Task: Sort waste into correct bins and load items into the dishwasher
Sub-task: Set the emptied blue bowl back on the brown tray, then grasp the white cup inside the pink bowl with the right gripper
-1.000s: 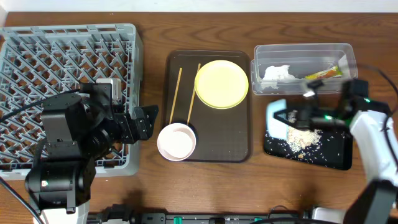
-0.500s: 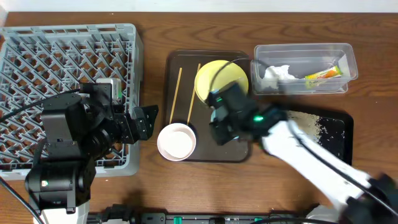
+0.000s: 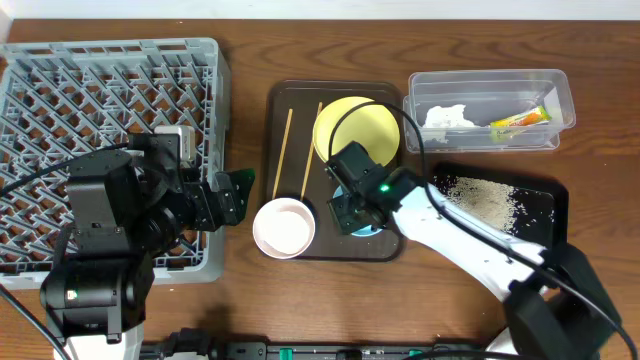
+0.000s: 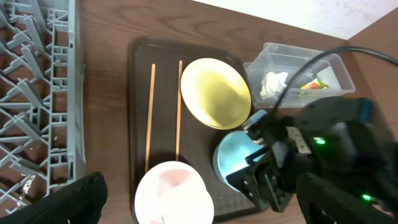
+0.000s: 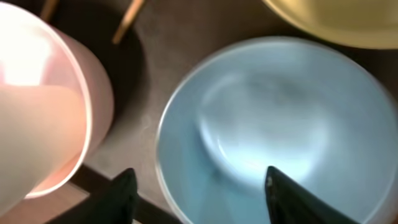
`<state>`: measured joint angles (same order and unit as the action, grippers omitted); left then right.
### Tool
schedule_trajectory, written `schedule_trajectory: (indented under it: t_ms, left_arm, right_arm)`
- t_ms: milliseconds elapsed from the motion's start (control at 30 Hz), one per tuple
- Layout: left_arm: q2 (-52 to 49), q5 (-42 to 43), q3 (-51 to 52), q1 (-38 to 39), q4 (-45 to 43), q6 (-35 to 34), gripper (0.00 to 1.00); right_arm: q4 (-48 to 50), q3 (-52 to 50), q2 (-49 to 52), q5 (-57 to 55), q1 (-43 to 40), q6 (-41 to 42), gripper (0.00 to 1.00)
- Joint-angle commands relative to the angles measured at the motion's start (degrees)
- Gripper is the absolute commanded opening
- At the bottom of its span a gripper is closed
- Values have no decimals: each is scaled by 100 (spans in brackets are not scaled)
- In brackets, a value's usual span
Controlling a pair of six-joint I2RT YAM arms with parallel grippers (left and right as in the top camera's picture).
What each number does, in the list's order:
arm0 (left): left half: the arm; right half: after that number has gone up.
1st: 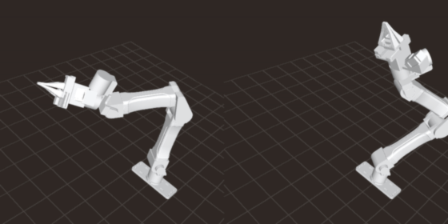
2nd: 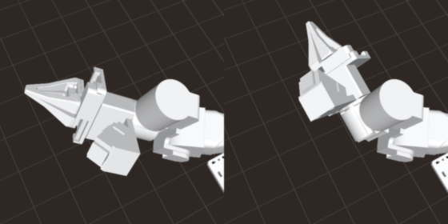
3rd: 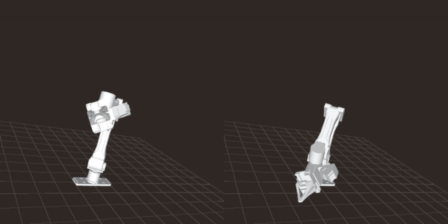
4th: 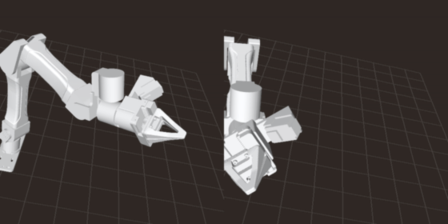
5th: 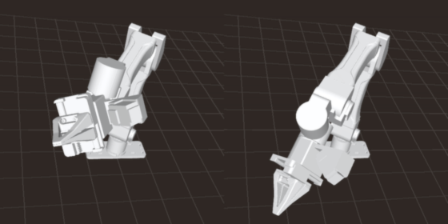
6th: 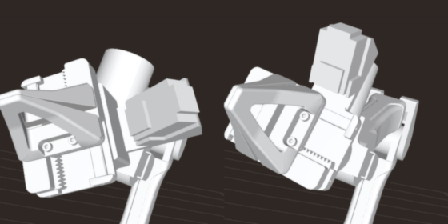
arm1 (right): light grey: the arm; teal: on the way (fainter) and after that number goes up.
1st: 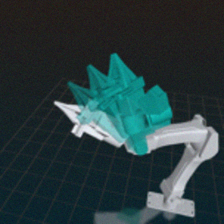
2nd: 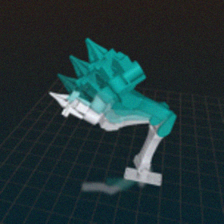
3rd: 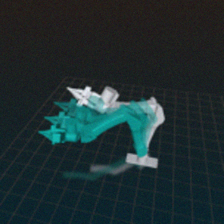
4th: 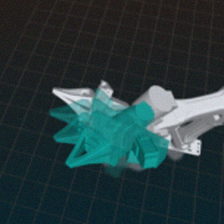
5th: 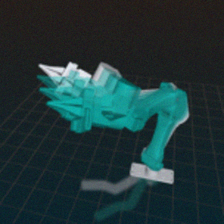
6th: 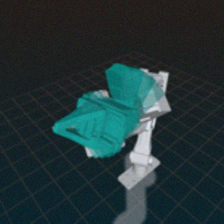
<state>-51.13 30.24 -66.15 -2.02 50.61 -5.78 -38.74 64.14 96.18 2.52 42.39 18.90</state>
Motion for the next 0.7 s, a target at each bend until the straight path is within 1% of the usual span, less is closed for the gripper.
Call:
schedule_trajectory:
  t_ms: [0,100,200,300,367,433,500,600,667]
  left_arm:
    - [-4,240,-109,24,20,-111,98]
    - [-4,280,-109,24,76,-313,98]
    - [-4,282,-109,22,120,-313,98]
    - [-17,391,-109,24,131,-306,98]
    - [-70,402,-109,74,319,-306,99]
    - [-184,243,-109,192,717,-306,99]
    - [-361,-90,-105,380,1213,-304,100]
    - [-651,-1305,-105,619,1893,-387,100]
    - [-763,-2238,-105,608,2223,-994,100]
  right_arm:
    - [-118,195,-684,-70,-72,-31,68]
    - [-308,345,-1172,-50,-243,-24,73]
    - [-577,533,-1639,59,-560,-7,74]
    - [-817,682,-2000,551,-1069,-50,73]
    - [-927,704,-2168,859,-1401,-101,73]
    - [-1051,704,-2277,1014,-1711,-94,73]
    - [-1156,704,-2319,1266,-1982,-114,72]
    - [-1161,702,-2271,1993,-2105,-391,64]
    - [-1147,702,-2173,2371,-1978,-396,59]
